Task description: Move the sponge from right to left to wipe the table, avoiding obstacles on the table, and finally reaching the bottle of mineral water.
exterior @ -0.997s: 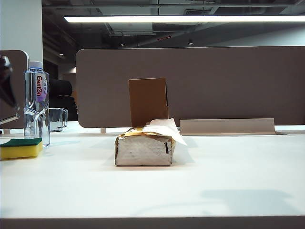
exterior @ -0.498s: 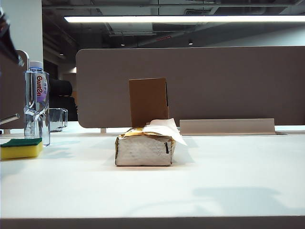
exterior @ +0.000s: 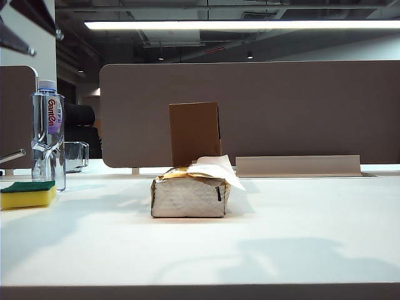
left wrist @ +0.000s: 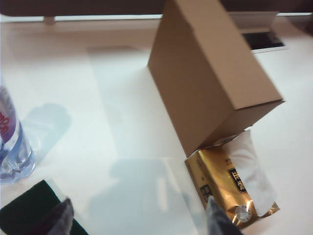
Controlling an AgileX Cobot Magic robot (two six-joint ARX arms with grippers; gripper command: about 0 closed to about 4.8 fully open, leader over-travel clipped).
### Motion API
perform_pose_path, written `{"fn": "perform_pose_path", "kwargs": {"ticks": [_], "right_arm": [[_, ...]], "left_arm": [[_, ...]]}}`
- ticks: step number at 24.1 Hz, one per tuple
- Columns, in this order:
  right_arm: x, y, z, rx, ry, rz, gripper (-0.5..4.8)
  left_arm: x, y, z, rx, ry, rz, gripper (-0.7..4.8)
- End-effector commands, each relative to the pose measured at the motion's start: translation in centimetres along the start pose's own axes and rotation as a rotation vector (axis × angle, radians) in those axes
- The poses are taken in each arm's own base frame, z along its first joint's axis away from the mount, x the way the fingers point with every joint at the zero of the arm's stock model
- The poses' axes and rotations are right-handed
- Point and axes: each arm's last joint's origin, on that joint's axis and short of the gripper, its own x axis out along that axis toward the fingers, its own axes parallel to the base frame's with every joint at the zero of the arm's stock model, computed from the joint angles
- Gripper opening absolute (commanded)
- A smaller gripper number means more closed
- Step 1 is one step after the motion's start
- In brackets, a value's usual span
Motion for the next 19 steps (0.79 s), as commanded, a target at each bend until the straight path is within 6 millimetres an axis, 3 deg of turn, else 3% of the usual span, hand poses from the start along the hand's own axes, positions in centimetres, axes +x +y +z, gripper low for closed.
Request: {"fn": "perform_pose_path", "kwargs": {"ticks": [1,10,17,19], "right_arm": [[-0.3,0.3,0.7,-0.051,-0.078,-0.025,2.07],[-0.3,0.3,1.4,-0.092,-0.15,-0.07,2.07],[-1.8,0.7,0.7,-0.173,-0.268,-0.195,2.07],[-2.4,0.9,0.3,-0.186,-0.307,-0.212,2.06]], "left_arm": [[-1.3,-1.1,0.4,0.024,-0.031,-0.006,3.5],[-6.5,-4.7,0.9,0.108,-0.152,0.002,3.48],[-13.1,-9.2,0.3,0.215,-0.33,0.028,3.4],[-14.1,-9.8,0.0,0.194,-0.355,0.055,3.4]]}}
